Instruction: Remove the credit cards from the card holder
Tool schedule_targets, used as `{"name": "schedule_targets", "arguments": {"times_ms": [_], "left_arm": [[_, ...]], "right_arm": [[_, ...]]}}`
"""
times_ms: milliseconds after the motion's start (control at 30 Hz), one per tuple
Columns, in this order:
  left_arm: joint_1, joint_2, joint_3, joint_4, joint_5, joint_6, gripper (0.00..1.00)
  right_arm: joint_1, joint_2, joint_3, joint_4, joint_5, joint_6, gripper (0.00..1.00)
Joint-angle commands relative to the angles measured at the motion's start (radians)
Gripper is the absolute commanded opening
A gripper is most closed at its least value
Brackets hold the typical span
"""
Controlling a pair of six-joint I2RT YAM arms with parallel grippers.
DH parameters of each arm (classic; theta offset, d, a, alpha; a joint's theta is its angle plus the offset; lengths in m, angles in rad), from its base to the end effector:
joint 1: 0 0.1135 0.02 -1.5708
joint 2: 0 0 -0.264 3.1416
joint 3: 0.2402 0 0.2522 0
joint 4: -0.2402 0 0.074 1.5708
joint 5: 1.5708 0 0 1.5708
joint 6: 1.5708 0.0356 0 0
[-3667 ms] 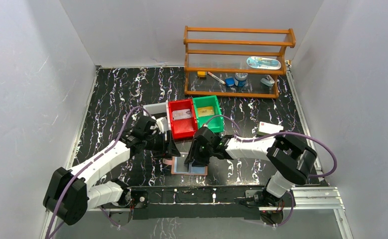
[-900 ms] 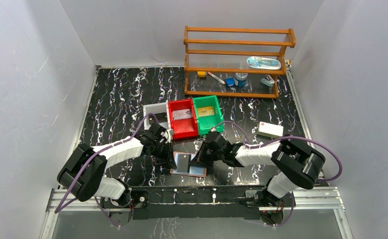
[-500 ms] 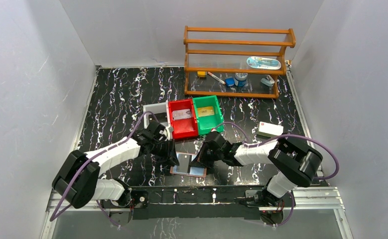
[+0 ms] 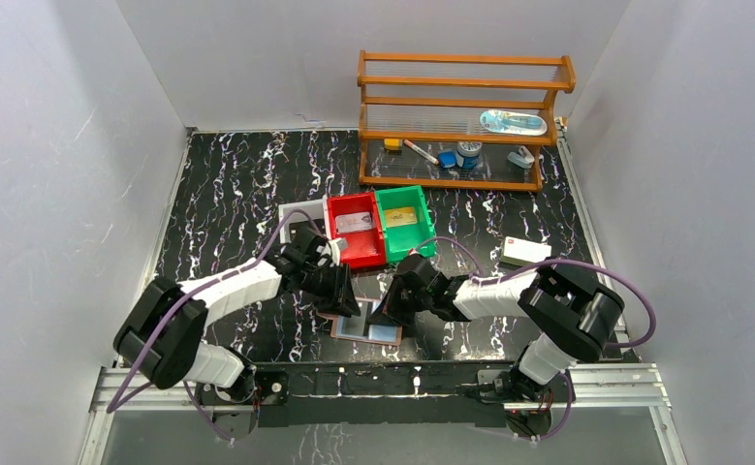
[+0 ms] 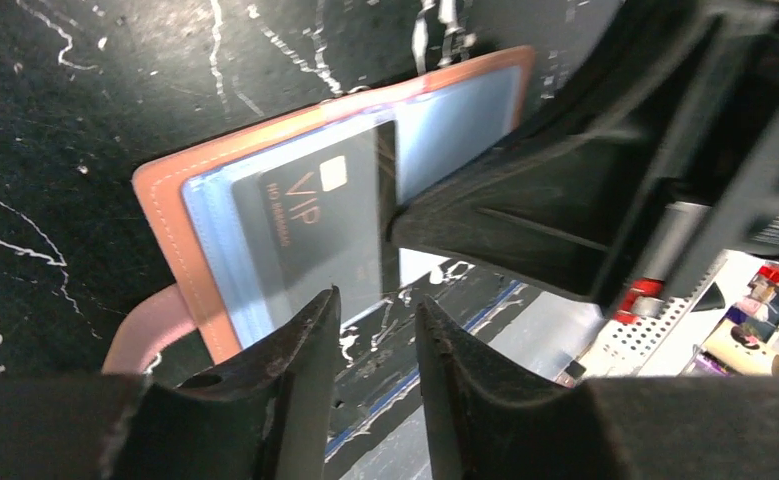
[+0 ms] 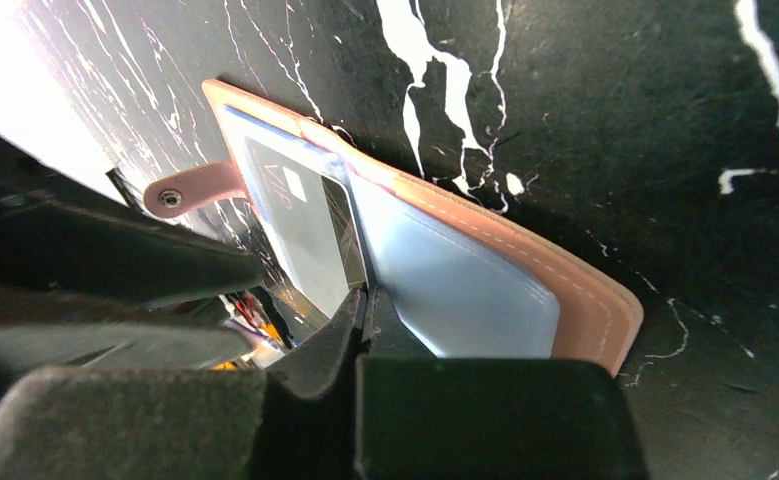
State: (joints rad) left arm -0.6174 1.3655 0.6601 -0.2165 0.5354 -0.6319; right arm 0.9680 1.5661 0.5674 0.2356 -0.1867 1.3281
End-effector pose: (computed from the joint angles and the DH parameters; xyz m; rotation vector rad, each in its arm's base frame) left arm 0.1972 -0.1623 0.1755 0.2293 2.6994 -1.1308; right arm 0.1536 0.2349 0.1287 0.3821 2.7100 1.1708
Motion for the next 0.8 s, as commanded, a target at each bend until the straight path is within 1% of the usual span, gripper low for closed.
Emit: {"name": "schedule_targets", "arguments": {"times_ms": [0,200,300,467,567,700,767], "left_arm": [[-0.006,0.066,-0.028,-0.019,0.030,0.016,0.31],[-0.013,0.079,-0.038,-0.070,-0.046,0.033,0.28],[-0.013,0.075,-0.044,-0.088,-0.067,0.039,0.26],[-0.017,0.076,-0.050,-0.093,-0.072,0.041,0.24],[-0.019,0.070,-0.051,-0.094,-0.074,0.041,0.23],[-0.021,0.069,-0.050,-0.094,-0.072,0.041,0.22],[-0.021,0.067,-0.049,-0.096,-0.073,0.040,0.22]], "right_arm": [[-0.005,0.017,0.026,-0.035,-0.008,-0.014,0.04],[-0.007,0.006,0.027,-0.036,-0.007,-0.014,0.06],[-0.007,0.002,0.021,-0.021,-0.004,-0.013,0.09],[-0.010,0.011,0.008,0.035,-0.017,0.003,0.21],[-0.013,0.028,0.001,0.058,-0.021,0.011,0.26],[-0.013,0.050,0.000,0.091,-0.036,0.006,0.26],[-0.015,0.052,0.004,0.096,-0.041,-0.003,0.21]]}}
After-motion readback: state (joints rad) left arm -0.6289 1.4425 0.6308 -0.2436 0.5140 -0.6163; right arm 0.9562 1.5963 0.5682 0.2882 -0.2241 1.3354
